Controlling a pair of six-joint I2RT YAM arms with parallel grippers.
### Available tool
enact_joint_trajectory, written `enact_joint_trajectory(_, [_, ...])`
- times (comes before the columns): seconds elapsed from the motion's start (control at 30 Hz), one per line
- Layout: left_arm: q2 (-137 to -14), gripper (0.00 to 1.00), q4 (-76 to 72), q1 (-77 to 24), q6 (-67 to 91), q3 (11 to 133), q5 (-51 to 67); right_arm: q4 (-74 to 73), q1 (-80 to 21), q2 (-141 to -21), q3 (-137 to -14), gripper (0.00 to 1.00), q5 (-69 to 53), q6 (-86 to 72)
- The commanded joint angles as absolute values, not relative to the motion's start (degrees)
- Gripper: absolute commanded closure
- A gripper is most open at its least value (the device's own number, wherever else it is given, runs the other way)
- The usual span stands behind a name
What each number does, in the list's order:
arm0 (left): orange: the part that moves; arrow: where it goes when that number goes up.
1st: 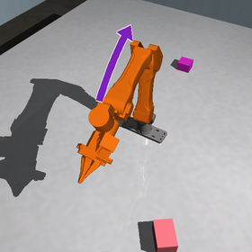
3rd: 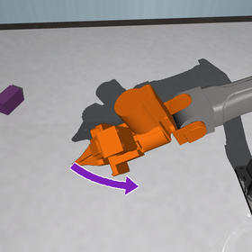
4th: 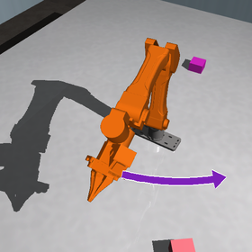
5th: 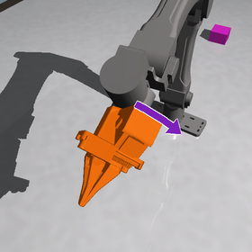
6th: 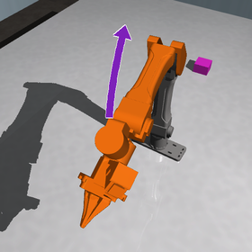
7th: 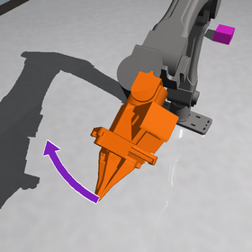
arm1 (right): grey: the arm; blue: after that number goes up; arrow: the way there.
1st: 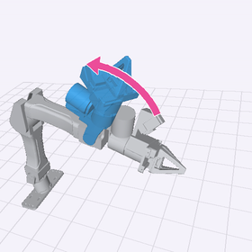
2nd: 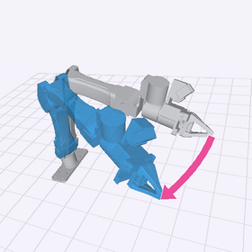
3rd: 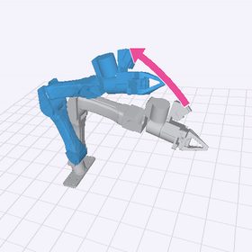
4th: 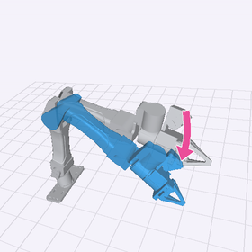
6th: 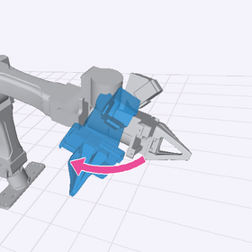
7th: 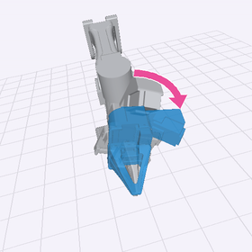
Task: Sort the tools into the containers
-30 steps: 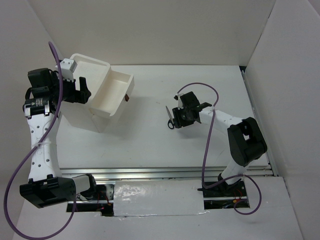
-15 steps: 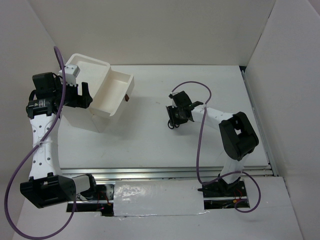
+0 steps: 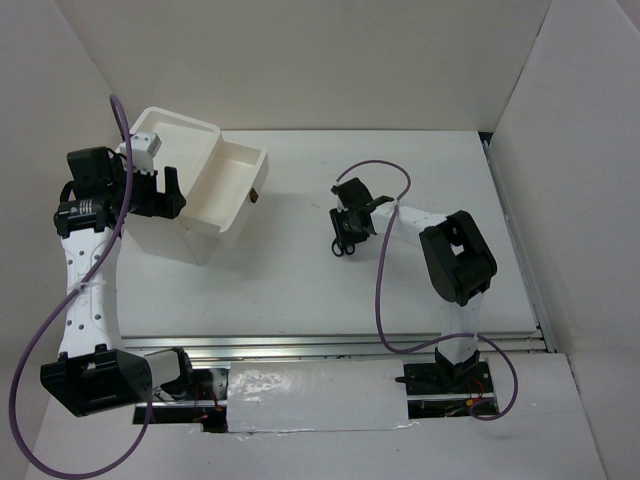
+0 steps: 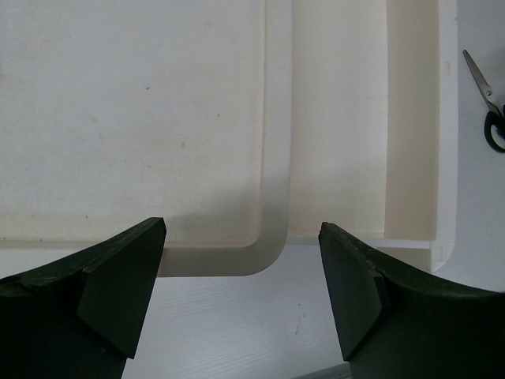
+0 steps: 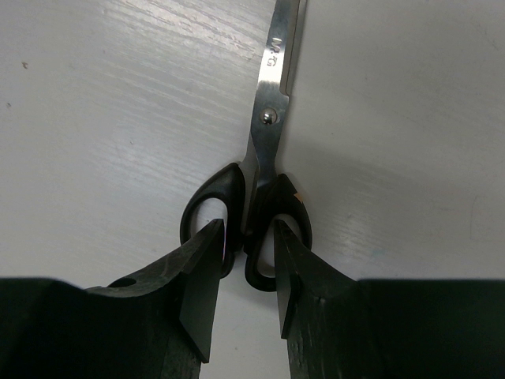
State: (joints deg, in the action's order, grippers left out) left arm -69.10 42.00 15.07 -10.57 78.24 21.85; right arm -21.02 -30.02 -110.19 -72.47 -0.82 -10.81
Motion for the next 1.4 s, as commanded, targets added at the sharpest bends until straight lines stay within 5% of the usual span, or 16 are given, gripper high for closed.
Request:
enact_joint_trajectory(0.0, [-68.11,0.07,40.78,14.85,-11.51,78.05,22.24,-22.5,-30.76,-110.57,-74.45,0.61,-0.18,-10.28])
enact_joint_trajectory(0.37, [-67.94,0.07,41.3,14.85,-11.34,78.04,22.5,-24.07,-34.01,-112.49,-73.21,0.63,6.32,-8.79])
enact_joint_trajectory(0.43, [-68.03,0.07,41.48,14.94,-11.25,78.66,22.33,-24.87,-34.54,-113.29,-74.62,0.72,6.68,-8.01])
enact_joint_trajectory(0.53, [-67.24,0.07,41.4,14.94,-11.16,78.75,21.97,-26.19,-34.54,-112.86,-75.15,1.0,5.02,-6.95])
enact_joint_trajectory(0.73, [-65.48,0.07,41.75,14.94,-11.69,77.26,21.97,-24.61,-30.42,-102.06,-74.09,1.0,-4.99,-1.5])
enact_joint_trajectory(1.0, [-64.95,0.07,40.96,14.94,-10.11,76.64,23.64,-23.92,-27.15,-91.15,-90.69,1.0,-17.31,-12.9])
enact_joint_trajectory(1.37, [-63.81,0.07,38.23,14.85,-7.29,77.25,22.94,-7.65,-42.52,-104.03,-110.98,1.0,-14.07,-38.22])
